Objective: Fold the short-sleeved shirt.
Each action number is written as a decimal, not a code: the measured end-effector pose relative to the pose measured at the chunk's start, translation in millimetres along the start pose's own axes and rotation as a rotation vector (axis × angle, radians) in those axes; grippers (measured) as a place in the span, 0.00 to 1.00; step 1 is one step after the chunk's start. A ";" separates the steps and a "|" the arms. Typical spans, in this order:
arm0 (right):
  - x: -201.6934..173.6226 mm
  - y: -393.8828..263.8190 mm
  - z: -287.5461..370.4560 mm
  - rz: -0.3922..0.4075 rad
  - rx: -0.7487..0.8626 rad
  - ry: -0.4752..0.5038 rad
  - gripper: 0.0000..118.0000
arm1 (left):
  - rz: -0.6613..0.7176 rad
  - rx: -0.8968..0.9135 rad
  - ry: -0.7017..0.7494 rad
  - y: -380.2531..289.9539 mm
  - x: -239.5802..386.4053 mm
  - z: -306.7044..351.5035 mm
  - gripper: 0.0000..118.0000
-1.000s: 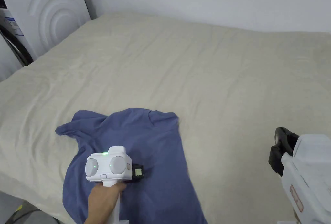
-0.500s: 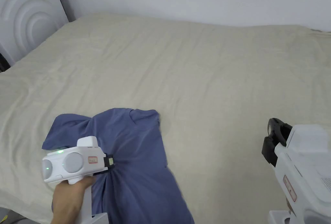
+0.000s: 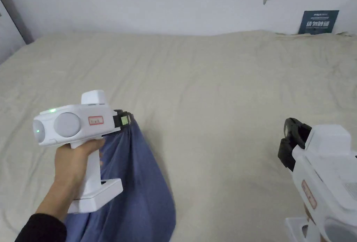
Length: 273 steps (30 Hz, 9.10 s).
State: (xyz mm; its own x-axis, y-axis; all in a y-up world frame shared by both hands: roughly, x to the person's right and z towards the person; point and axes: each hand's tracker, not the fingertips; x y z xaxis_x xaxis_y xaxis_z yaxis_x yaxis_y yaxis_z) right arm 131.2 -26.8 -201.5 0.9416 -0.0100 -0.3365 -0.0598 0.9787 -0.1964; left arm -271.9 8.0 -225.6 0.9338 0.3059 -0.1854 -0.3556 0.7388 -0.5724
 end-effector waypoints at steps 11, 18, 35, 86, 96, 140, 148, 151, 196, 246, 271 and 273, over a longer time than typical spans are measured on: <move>55.5 11.0 36.4 -0.012 0.059 -0.144 0.00 | -0.235 0.002 -0.255 29.7 149.1 -30.7 0.00; 84.3 11.4 51.9 -0.021 0.068 -0.222 0.00 | -0.299 -0.005 -0.406 25.8 217.0 -40.4 0.00; 117.8 -13.9 54.1 -0.053 0.013 -0.287 0.00 | -0.466 -0.423 -0.281 -109.6 216.5 -160.6 0.00; 51.4 13.3 67.0 0.004 0.091 -0.178 0.00 | -0.413 0.580 0.197 -111.7 77.1 43.9 0.00; 51.7 15.1 67.5 0.004 0.092 -0.176 0.00 | -0.384 0.469 0.183 -106.8 77.1 38.7 0.00; 75.0 -35.5 -3.8 -0.026 -0.152 -0.150 0.00 | -0.159 -0.392 0.121 -213.8 33.7 -68.3 0.00; 108.7 -57.4 -103.2 -0.047 -0.405 -0.125 0.07 | -0.171 -0.275 0.048 -172.7 44.6 -31.0 0.00; 117.5 -71.3 -142.5 -0.052 -0.506 -0.121 0.22 | -0.185 -0.252 0.049 -165.2 49.2 -31.1 0.00; 124.3 60.4 -97.1 -0.074 -0.322 0.016 0.04 | -0.130 0.049 0.054 -17.3 17.0 -13.3 0.00; 155.6 -42.6 -177.3 -0.219 -0.444 -0.136 0.04 | -0.203 0.001 0.299 -10.3 -74.4 -101.3 0.00; 117.3 -165.6 8.2 -0.246 -0.670 -0.149 0.04 | -0.108 -0.234 0.370 -185.7 -134.8 4.2 0.00; 114.4 -174.7 4.5 -0.249 -0.694 -0.162 0.04 | -0.099 -0.267 0.383 -191.7 -137.9 -7.6 0.00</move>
State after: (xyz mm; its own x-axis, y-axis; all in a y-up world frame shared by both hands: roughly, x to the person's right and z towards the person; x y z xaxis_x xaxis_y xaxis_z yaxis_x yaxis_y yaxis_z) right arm 250.8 -198.0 -201.6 0.9883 -0.1314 -0.0774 0.0166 0.5973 -0.8019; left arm -332.1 -180.4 -96.3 0.9274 -0.0383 -0.3721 -0.2890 0.5579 -0.7779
